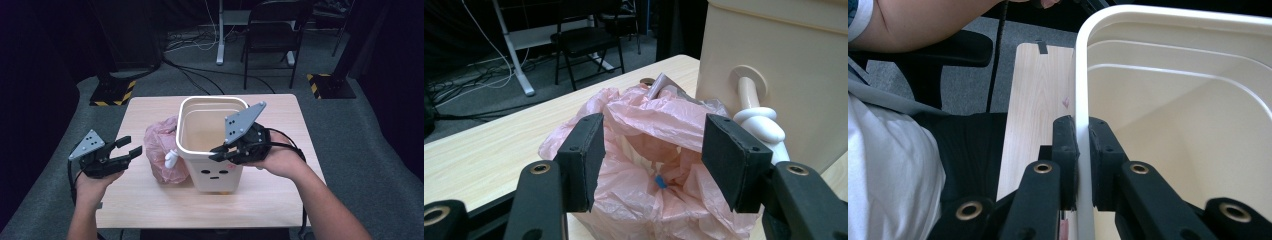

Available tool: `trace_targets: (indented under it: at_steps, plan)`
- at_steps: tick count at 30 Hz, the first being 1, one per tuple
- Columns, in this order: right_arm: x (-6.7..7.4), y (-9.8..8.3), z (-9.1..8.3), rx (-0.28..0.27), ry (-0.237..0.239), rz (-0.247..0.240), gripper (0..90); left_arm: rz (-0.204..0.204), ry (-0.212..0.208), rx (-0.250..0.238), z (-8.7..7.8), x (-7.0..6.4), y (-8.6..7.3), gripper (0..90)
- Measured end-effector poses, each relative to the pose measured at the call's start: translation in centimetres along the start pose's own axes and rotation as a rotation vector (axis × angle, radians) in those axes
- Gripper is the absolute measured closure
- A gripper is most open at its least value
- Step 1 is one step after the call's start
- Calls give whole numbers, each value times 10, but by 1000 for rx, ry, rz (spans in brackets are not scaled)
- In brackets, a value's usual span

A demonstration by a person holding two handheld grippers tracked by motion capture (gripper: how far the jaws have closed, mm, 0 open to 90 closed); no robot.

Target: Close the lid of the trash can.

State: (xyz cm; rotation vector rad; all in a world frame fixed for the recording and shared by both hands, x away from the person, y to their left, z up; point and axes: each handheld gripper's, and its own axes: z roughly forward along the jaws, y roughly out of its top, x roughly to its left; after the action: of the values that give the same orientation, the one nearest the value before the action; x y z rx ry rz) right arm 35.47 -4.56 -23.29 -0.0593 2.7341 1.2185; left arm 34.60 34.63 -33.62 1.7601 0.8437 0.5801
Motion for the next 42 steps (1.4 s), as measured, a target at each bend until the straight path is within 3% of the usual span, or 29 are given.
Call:
trace_targets:
  at_steps: [10, 15, 20, 31, 42]
  plan:
    - [3, -6, 4, -7, -13, 8, 834, 0, -1, 4, 1, 0, -1, 421]
    - [4, -13, 6, -36, -51, 33, 721, 0, 1, 3, 0, 0, -1, 421]
    - [4, -19, 2, -77, -48, 57, 701, -4, 5, 5, 0, 2, -1, 420]
    - [7, -23, -1, -109, -47, 76, 642, -6, 5, 5, 1, 3, -1, 420]
    - [9, -30, -16, -175, -70, 103, 614, -9, 4, 2, 2, 4, 0, 420]
